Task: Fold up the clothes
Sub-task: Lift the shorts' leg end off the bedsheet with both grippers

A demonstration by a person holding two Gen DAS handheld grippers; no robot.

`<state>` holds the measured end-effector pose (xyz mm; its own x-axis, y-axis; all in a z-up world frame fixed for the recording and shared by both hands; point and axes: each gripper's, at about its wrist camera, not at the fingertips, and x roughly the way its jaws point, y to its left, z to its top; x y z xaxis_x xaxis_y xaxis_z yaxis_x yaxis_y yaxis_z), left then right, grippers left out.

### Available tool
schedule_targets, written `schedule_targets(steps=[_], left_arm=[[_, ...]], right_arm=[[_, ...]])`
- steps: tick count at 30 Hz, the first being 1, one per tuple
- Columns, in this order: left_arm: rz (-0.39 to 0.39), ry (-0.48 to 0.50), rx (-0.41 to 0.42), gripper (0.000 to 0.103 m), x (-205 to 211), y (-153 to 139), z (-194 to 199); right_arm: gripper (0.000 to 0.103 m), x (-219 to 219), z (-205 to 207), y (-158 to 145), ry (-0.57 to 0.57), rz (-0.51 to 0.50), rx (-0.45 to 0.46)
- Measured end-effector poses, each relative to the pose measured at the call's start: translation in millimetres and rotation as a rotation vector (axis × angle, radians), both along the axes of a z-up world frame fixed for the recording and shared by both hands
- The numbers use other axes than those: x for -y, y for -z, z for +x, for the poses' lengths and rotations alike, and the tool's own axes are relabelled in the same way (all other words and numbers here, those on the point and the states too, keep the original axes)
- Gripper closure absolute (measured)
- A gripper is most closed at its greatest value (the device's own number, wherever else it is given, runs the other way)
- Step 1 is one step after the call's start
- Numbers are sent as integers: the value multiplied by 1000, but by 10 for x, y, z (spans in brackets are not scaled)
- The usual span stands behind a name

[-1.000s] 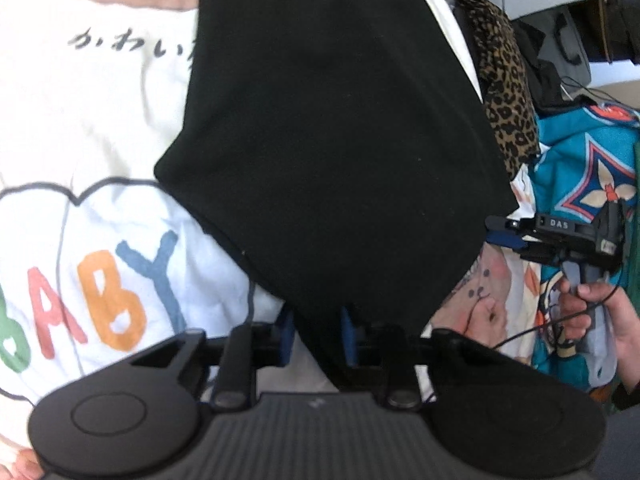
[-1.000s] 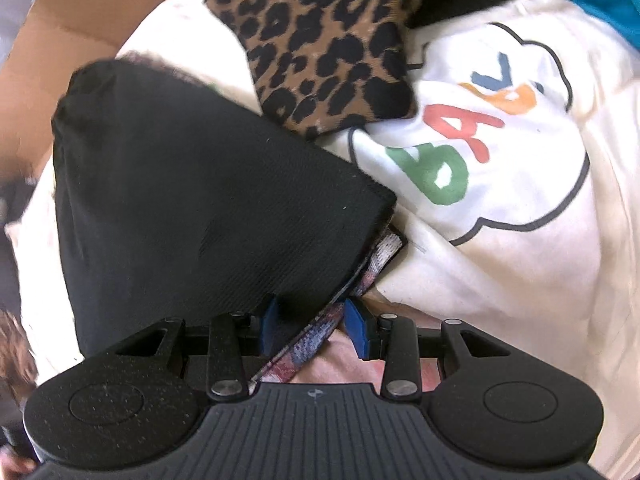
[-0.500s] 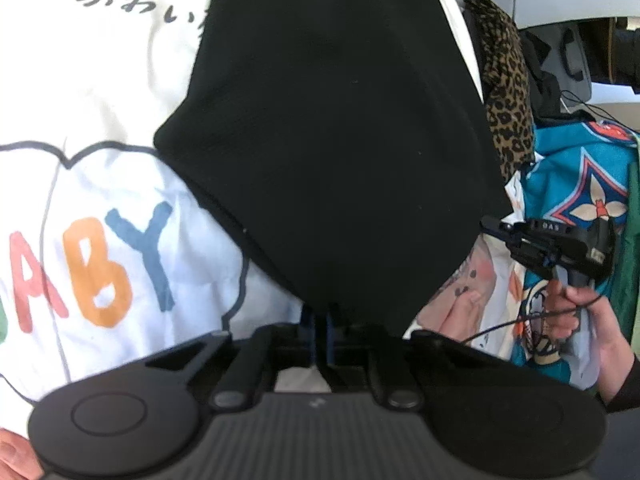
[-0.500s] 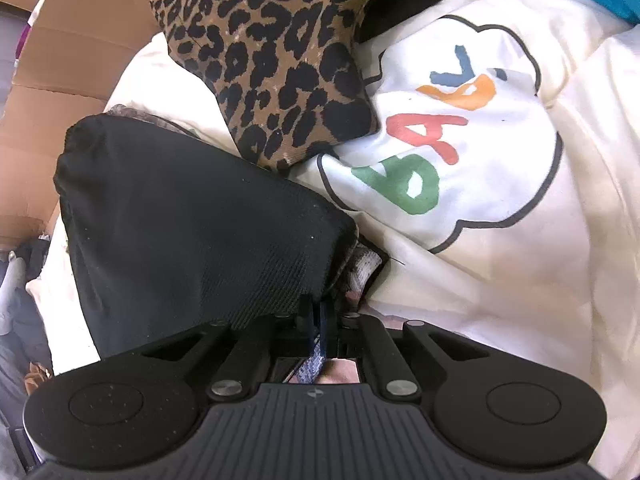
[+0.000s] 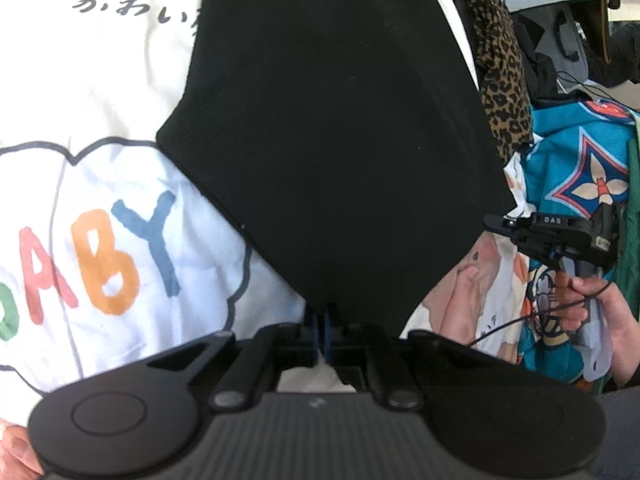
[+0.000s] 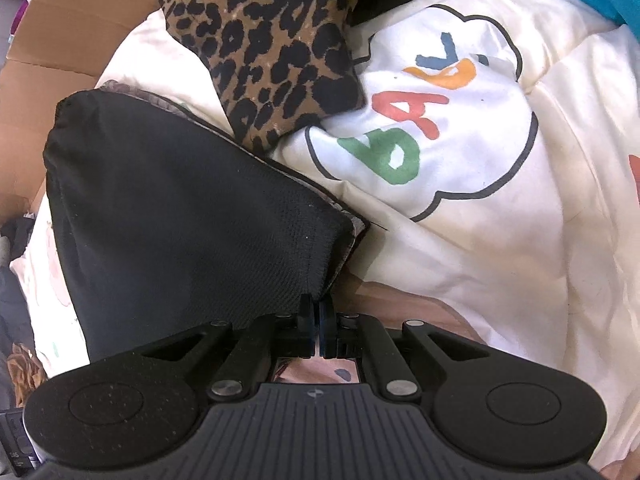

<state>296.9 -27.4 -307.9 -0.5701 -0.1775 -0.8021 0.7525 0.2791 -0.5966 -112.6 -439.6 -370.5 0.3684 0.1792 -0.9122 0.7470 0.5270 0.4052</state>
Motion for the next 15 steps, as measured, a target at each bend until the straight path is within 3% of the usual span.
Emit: schedule_targets(steps=[2, 9, 15], left_arm=[[13, -7, -7, 98, 58, 33, -35], [33, -5, -53, 68, 60, 110, -91], [39, -23, -107, 67, 37, 281, -172]], right_arm=[[103, 2, -10, 3, -6, -8, -6], [103, 30, 30, 53, 4, -22, -22], [103, 7, 128, 91, -25, -41, -38]])
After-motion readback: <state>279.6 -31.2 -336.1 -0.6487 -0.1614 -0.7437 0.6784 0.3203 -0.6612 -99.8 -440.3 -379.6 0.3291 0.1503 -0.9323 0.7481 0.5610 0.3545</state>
